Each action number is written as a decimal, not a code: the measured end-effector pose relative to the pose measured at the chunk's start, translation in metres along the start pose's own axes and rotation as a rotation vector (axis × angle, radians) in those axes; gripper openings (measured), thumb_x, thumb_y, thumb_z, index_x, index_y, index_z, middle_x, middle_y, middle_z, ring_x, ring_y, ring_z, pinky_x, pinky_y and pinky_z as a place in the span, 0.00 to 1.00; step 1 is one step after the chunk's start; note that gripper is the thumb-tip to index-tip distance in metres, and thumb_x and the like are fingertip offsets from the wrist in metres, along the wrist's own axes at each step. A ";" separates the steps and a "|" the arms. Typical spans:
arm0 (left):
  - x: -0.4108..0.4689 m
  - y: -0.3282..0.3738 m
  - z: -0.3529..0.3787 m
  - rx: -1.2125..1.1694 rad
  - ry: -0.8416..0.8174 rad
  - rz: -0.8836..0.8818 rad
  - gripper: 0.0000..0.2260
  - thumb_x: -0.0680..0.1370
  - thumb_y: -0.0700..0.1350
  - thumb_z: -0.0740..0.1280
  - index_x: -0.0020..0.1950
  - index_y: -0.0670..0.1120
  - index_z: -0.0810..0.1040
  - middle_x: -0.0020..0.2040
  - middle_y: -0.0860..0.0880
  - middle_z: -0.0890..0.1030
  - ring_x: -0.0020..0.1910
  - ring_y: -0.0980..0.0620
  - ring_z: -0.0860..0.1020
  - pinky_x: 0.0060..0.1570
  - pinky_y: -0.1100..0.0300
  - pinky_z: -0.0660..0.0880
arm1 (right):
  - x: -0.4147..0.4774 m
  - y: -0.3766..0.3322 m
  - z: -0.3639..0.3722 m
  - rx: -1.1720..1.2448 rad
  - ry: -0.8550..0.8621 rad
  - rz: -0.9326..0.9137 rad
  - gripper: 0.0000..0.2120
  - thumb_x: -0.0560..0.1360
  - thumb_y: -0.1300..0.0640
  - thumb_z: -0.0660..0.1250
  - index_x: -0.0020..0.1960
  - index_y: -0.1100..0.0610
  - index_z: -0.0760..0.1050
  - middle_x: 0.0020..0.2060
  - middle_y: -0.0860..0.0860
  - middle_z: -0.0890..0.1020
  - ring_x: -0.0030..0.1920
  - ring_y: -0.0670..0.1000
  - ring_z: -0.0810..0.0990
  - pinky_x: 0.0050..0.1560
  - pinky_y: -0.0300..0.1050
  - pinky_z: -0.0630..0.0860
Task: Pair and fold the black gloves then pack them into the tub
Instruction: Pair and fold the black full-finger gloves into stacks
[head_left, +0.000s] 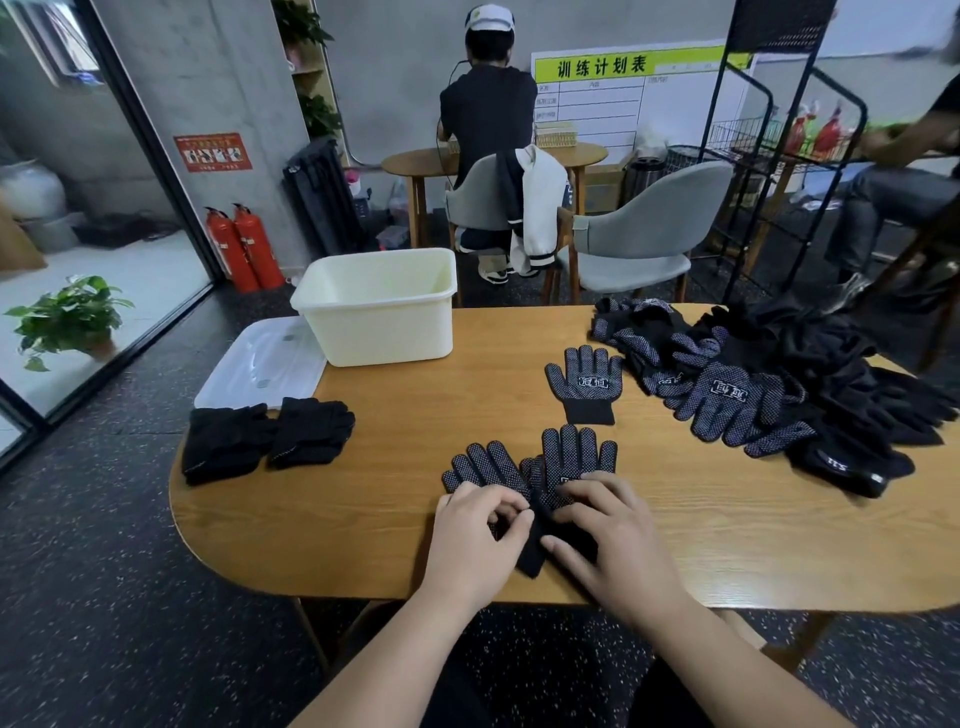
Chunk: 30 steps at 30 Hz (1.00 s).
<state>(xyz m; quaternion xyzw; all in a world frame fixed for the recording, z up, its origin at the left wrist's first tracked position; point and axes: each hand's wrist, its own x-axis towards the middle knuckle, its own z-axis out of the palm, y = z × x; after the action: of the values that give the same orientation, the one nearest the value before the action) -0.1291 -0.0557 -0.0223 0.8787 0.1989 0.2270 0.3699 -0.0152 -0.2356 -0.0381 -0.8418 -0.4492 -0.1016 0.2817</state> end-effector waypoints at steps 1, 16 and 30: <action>0.000 0.000 -0.001 0.001 -0.004 0.007 0.02 0.78 0.52 0.73 0.47 0.60 0.82 0.46 0.63 0.79 0.53 0.59 0.74 0.61 0.60 0.68 | 0.000 0.000 0.000 0.017 0.010 0.003 0.12 0.78 0.37 0.70 0.53 0.44 0.83 0.63 0.39 0.78 0.71 0.50 0.70 0.69 0.54 0.71; 0.001 -0.005 0.002 0.172 -0.017 0.103 0.15 0.82 0.57 0.64 0.68 0.59 0.75 0.63 0.65 0.69 0.66 0.59 0.66 0.69 0.54 0.68 | 0.067 -0.029 -0.085 0.278 -0.020 0.149 0.09 0.81 0.55 0.71 0.55 0.41 0.80 0.46 0.36 0.83 0.48 0.37 0.81 0.48 0.35 0.77; 0.006 0.003 0.004 0.412 -0.232 0.173 0.32 0.80 0.69 0.58 0.81 0.57 0.66 0.80 0.65 0.61 0.81 0.60 0.50 0.80 0.54 0.53 | 0.127 -0.019 -0.151 0.136 -0.114 0.159 0.13 0.78 0.52 0.76 0.60 0.40 0.82 0.48 0.38 0.84 0.48 0.36 0.80 0.49 0.32 0.75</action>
<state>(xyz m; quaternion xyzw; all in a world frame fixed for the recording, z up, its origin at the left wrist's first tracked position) -0.1217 -0.0566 -0.0207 0.9694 0.1213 0.1103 0.1826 0.0546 -0.2242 0.1467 -0.8581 -0.4022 0.0000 0.3191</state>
